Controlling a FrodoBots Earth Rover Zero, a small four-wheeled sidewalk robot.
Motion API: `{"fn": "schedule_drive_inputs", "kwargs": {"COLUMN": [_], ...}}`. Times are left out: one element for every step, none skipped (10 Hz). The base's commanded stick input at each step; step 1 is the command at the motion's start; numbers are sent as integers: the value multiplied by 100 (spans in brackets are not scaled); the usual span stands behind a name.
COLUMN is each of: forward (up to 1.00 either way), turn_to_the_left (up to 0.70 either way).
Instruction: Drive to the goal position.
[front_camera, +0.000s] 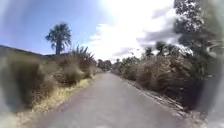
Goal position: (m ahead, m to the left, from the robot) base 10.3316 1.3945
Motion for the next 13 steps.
{"fn": "schedule_drive_inputs", "kwargs": {"forward": [70,70,70,70,70,70,70,70,70,70,70,70,70], "turn_to_the_left": [3,3,3,3,3,3,3,3,3,3,3,3,3]}}
